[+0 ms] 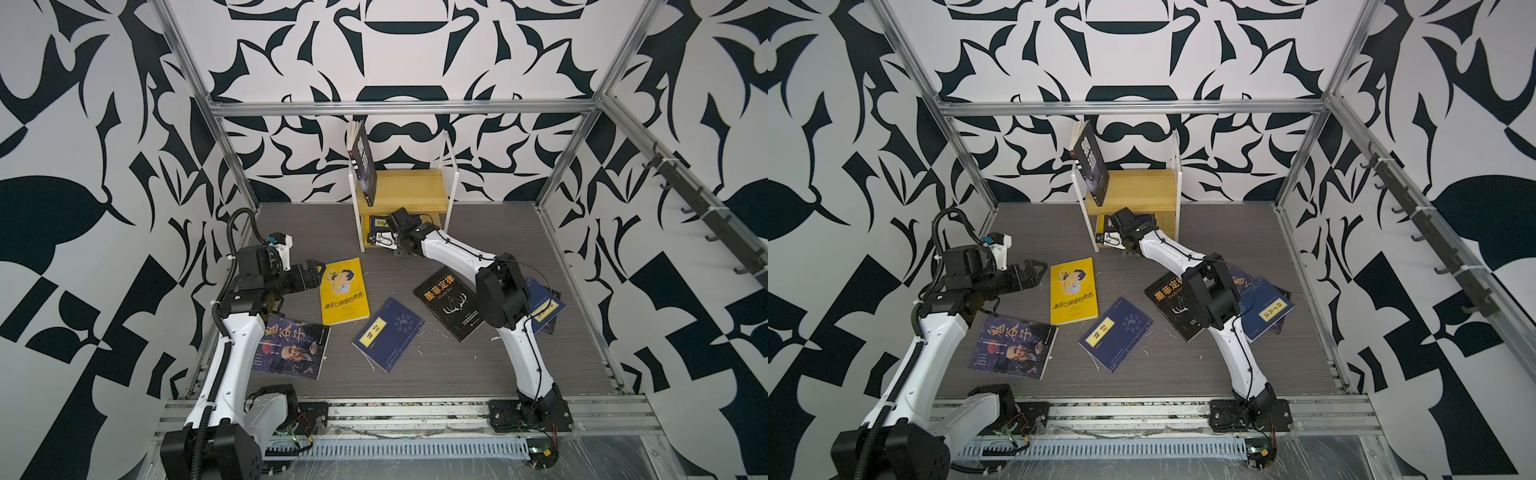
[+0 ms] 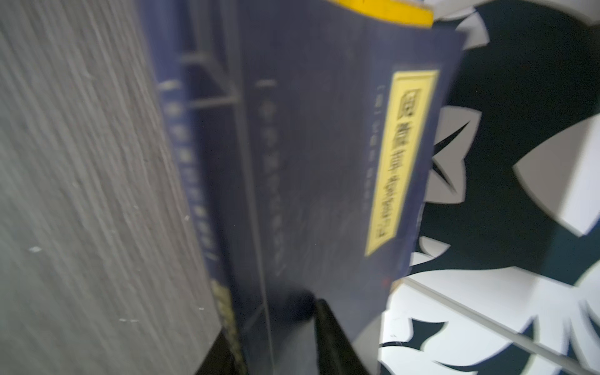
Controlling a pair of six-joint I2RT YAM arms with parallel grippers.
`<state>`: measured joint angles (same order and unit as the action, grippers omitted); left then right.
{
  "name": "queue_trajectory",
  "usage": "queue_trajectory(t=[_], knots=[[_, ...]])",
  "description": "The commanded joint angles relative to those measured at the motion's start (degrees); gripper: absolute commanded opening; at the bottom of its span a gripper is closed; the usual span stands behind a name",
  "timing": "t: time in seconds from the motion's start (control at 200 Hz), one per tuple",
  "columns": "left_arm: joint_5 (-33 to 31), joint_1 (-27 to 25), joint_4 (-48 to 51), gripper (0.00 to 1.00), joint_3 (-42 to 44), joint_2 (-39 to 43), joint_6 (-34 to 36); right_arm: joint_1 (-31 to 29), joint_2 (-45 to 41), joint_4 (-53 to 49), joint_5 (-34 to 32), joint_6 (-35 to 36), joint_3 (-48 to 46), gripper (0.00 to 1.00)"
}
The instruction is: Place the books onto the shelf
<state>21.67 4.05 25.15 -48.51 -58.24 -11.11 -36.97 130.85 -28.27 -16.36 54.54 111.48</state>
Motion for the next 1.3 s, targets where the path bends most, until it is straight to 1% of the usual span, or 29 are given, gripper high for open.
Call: queue_trajectory(t=[0.0,0.05,0.11,0.18,0.32,0.41,0.475,0.57,0.74,1.11,1.125,1.185,1.295], knots=[[0.5,0.4,0.4,1.0,-1.1,1.0,-0.2,0.4,-2.9,-2.3,3.9,0.0,0.1,0.49],[0.5,0.4,0.4,0.99,-0.9,1.0,-0.1,0.6,-3.2,-1.8,3.9,0.0,-0.1,0.53],[0.5,0.4,0.5,0.99,-1.1,0.9,-0.1,0.9,-3.3,-1.5,2.4,-0.8,0.1,0.55],[0.6,0.6,1.0,1.0,-1.9,0.8,-0.3,1.1,-4.2,-0.8,2.7,-0.7,-1.3,0.57],[0.8,0.7,0.9,1.0,-1.4,1.2,-0.2,2.0,-4.5,-0.2,2.2,-0.5,-2.3,0.58],[0.8,0.7,1.0,1.0,-1.8,0.9,-0.2,2.1,-5.2,-0.2,2.7,-0.4,-3.4,0.56],[0.7,0.8,1.1,1.0,-2.0,0.7,-0.2,2.6,-5.5,-0.1,3.6,-0.4,-3.8,0.52],[0.4,0.9,1.3,1.0,-2.3,0.6,0.0,3.1,-4.6,-0.3,3.6,-1.9,-1.8,0.47],[0.6,0.9,1.6,0.99,-2.5,0.5,-0.2,3.6,-3.1,-0.5,4.6,-2.6,0.8,0.43],[0.9,0.9,1.6,1.0,-2.7,-0.1,-0.2,3.7,-0.2,-2.1,4.8,-5.4,5.8,0.38],[0.8,0.9,1.6,1.0,-2.7,-0.1,-0.2,3.7,-0.3,-2.1,6.7,-5.5,5.8,0.38],[0.9,0.9,1.6,1.0,-2.7,0.2,-0.2,3.7,-0.8,-2.3,8.4,-6.2,5.7,0.39],[0.8,1.0,1.4,0.99,-2.3,0.1,0.0,3.5,-1.2,-4.5,12.2,-8.3,6.5,0.47]])
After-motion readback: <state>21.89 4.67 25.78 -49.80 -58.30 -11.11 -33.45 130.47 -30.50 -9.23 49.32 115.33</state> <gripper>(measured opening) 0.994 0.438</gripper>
